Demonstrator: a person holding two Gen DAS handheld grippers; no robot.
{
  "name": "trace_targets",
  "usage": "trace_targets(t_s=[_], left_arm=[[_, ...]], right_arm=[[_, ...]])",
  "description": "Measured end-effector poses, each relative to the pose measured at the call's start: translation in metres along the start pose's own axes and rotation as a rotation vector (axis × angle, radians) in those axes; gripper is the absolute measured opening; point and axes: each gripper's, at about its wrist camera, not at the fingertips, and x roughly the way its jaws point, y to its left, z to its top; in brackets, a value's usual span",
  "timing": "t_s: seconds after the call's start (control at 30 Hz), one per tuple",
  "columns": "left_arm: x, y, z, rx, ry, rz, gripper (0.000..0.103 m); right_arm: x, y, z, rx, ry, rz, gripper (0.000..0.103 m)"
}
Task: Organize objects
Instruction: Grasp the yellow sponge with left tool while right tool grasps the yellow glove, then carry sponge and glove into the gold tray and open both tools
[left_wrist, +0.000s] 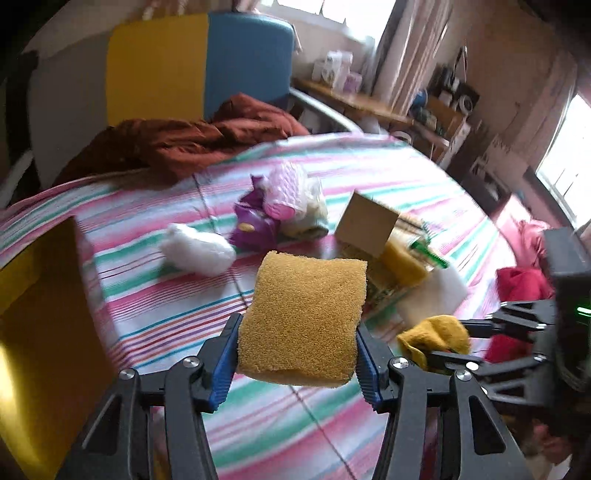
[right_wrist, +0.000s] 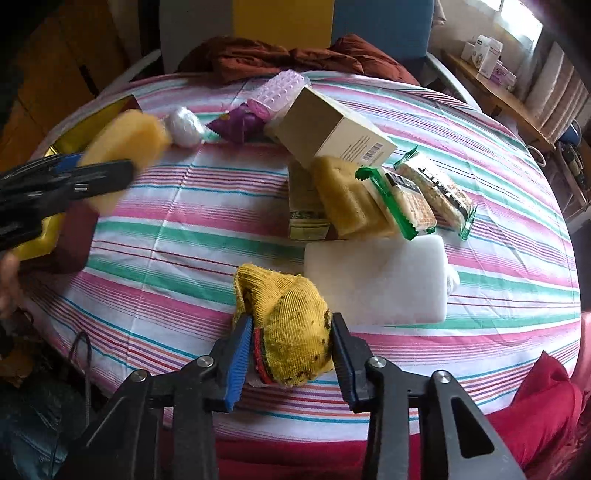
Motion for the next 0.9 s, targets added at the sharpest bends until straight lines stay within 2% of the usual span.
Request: trace_targets(t_s=[0.17, 0.2, 0.37, 0.53, 0.73, 0.83, 0.9], left_arm=[[-0.053, 0.028, -0.015, -0.061, -0.086, 0.042, 0.057], [-0.065, 0.038, -0.02, -0.079, -0.106, 0.057, 0.057], [-0.115, 0.089, -0.05, -0.188, -0.169, 0.153, 0.058], [-0.143, 0.141, -0.095, -0.291, -0.165, 0.282, 0.058], [-0.158, 0.181, -0.141, -0.401, -0.144, 0.42, 0.06], [-0.165, 0.198, -0.159, -0.466, -0.143, 0.47, 0.073], [-0.169, 0.203, -0.164, -0.5, -0.156, 0.483, 0.088]], right_arm=[[-0.031, 0.018, 0.012, -0.024, -0.077, 0.01, 0.04], [-0.04, 0.02, 0.009, -0.029, -0.095, 0.014, 0.04], [-0.065, 0.058, 0.036, -0.091, -0.183, 0.072, 0.04], [-0.06, 0.119, 0.063, -0.155, -0.231, 0.17, 0.04], [-0.031, 0.204, 0.078, -0.228, -0.218, 0.299, 0.041], [-0.015, 0.237, 0.085, -0.246, -0.191, 0.365, 0.045], [-0.003, 0.257, 0.086, -0.256, -0.163, 0.402, 0.048]])
